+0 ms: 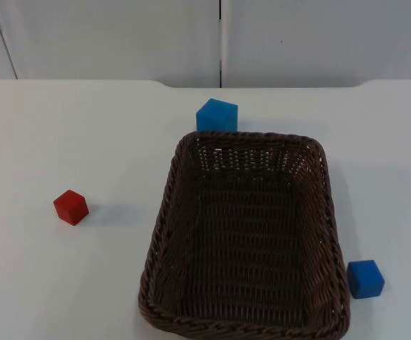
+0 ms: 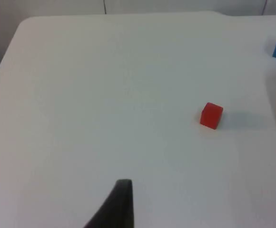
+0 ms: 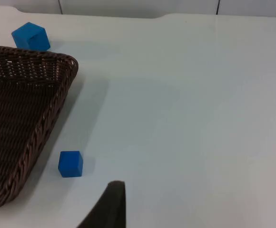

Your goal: Pick up the basket with the left hand and place the largest block into the basket with the right hand.

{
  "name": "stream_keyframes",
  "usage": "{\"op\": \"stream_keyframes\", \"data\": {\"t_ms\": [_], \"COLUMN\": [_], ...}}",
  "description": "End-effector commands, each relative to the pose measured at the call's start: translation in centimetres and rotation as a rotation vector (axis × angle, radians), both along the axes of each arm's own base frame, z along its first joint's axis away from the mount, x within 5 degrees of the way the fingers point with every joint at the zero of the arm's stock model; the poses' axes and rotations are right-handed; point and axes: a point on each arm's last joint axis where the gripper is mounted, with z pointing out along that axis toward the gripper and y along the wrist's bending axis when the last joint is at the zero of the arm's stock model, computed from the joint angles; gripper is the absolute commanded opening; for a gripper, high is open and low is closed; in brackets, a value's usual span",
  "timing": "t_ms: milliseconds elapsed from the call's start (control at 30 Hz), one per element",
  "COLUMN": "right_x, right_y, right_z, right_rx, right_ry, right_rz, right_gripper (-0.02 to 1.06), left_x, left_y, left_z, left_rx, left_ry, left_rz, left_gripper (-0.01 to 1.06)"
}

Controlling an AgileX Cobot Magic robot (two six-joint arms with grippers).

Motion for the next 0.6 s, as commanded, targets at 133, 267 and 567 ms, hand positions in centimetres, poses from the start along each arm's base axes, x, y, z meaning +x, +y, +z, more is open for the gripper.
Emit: {"op": "stream_keyframes", "data": {"t_ms": [133, 267, 567], "right_x": [0.0, 0.0, 0.0], "right_y": [0.0, 0.0, 0.0], "right_z": [0.0, 0.0, 0.0], "right_rx": [-0.003, -0.003, -0.003], "right_ry": [-0.009, -0.009, -0.009], "right_rz": [-0.003, -0.003, -0.003], "right_gripper": [1.05, 1.05, 1.05], "left_x": [-0.3, -0.2, 1.5], "left_y": [-0.5, -0.8, -1.1], "left_z": [1.2, 1.9, 2.4], "left_rx": [-0.052, -0.087, -0.119], "left_ry": [-0.078, -0.079, -0.031], "left_rz": [-0.027, -0.050, -0.076], "left_gripper": [1.05, 1.05, 1.05]}}
